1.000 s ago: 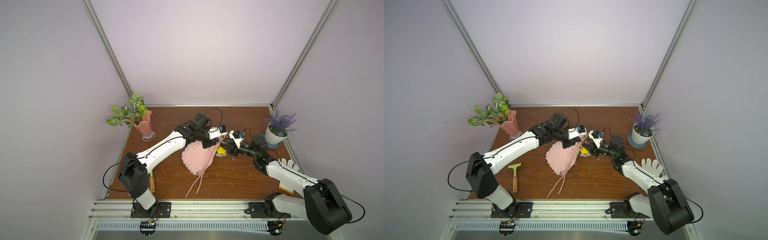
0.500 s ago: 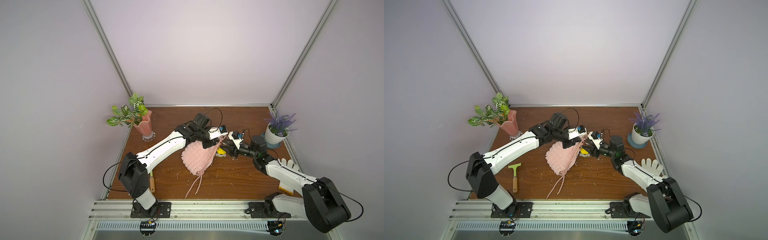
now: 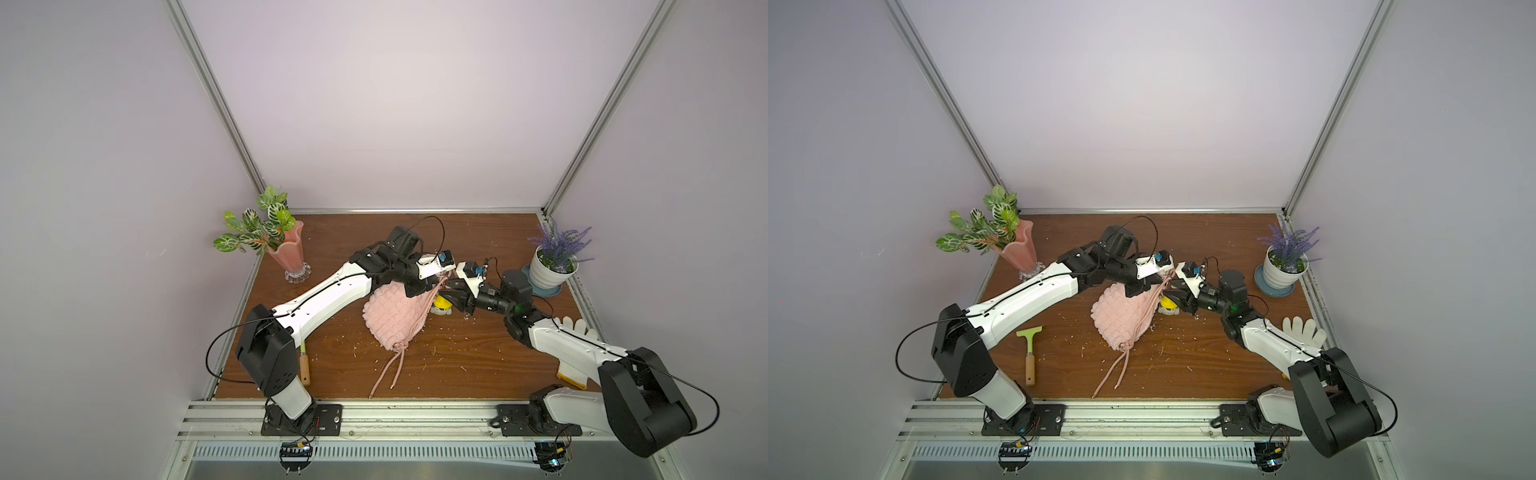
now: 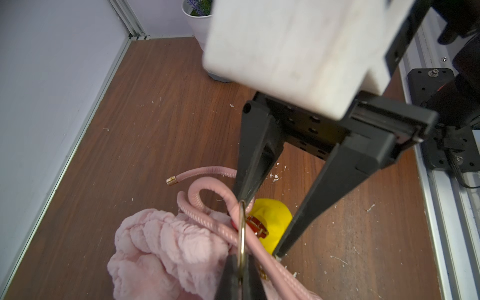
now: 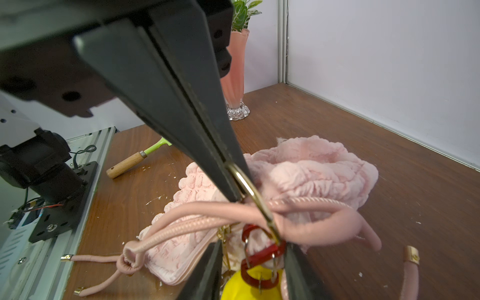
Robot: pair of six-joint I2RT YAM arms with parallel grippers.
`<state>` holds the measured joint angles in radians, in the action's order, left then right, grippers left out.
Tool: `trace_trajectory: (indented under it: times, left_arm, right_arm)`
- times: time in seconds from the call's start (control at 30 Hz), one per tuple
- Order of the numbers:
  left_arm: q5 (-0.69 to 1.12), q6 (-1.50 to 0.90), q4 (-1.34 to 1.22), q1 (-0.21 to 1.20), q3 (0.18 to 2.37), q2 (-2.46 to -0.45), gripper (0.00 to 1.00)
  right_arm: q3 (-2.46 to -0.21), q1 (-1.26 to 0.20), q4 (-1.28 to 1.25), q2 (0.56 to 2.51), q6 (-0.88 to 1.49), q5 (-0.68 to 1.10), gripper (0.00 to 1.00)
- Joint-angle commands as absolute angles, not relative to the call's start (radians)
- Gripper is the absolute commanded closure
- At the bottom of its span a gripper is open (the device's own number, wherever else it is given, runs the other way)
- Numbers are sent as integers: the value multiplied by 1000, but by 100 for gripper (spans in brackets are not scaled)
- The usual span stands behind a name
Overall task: Remove the decoration from the bag
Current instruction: Remove the decoration item from the bag.
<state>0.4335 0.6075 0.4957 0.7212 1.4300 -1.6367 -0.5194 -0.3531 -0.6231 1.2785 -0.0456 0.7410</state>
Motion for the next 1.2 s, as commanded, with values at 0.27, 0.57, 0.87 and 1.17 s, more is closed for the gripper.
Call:
trace_trajectory:
  times: [0.27,0.57,0.87,1.17]
  left_arm:
    - [467,604,488,713,1466,-1641,100]
    - [464,602,488,713,1473,-1652,100]
    - [442,610,488,713,1473,-1647,100]
    - [422,618,487,713,1464,-1632,100]
  right_arm:
    - [-548,-353,-706,1304,-7,787,69]
    - [-539,-353,-714,1295,8,782,81]
    - [-526,-353,-720,1263,46,754,87]
    - [-518,-353,-736,1235,103,716,91]
